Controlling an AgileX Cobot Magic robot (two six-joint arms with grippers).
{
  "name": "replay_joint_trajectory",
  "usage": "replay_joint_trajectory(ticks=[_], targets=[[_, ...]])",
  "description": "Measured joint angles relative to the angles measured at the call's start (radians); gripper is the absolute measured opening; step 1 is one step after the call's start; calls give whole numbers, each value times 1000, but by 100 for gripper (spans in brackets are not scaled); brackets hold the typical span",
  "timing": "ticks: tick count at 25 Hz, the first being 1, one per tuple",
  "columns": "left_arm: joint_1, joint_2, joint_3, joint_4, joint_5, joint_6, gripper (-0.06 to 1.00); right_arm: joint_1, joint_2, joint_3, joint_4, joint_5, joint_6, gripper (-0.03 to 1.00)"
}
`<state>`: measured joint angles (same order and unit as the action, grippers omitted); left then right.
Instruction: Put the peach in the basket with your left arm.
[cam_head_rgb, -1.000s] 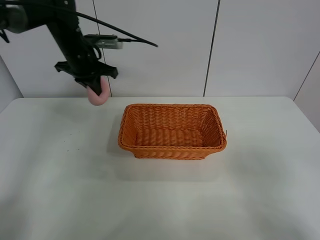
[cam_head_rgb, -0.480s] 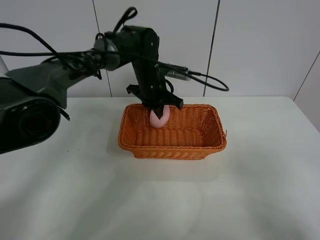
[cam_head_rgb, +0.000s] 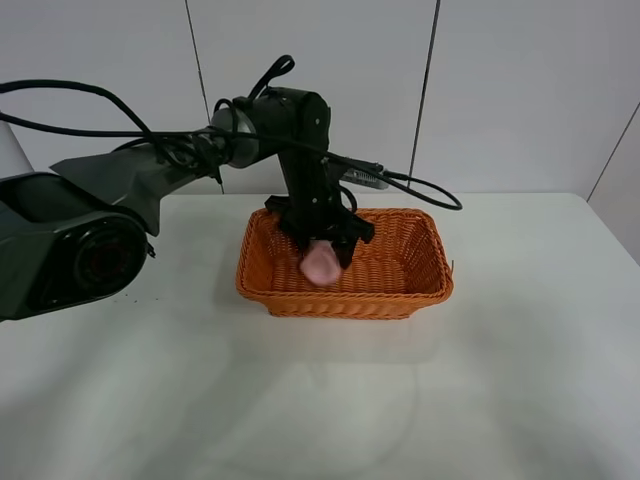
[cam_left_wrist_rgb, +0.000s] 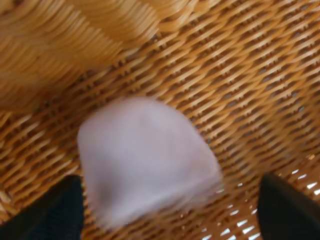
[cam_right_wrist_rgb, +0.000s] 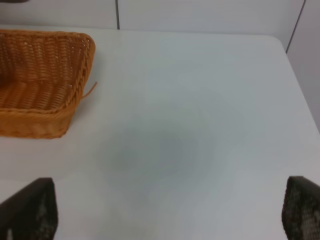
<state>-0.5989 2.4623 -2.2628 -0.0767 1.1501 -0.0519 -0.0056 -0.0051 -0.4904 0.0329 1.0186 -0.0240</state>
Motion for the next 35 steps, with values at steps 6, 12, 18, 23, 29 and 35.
replay_joint_trajectory(ticks=[6, 12, 18, 23, 29, 35], targets=[[10, -58, -26, 11, 18, 0, 80, 0, 0, 0, 0, 0, 0, 69], [112, -157, -56, 31, 19, 2, 81, 0, 0, 0, 0, 0, 0, 69], [291, -153, -28, 38, 19, 28, 81, 0, 0, 0, 0, 0, 0, 69], [455, -153, 11, 43, 19, 52, 81, 0, 0, 0, 0, 0, 0, 69], [580, -154, 65, 49, 18, 68, 81, 0, 0, 0, 0, 0, 0, 69], [593, -227, 180, 29, 18, 68, 81, 0, 0, 0, 0, 0, 0, 69]])
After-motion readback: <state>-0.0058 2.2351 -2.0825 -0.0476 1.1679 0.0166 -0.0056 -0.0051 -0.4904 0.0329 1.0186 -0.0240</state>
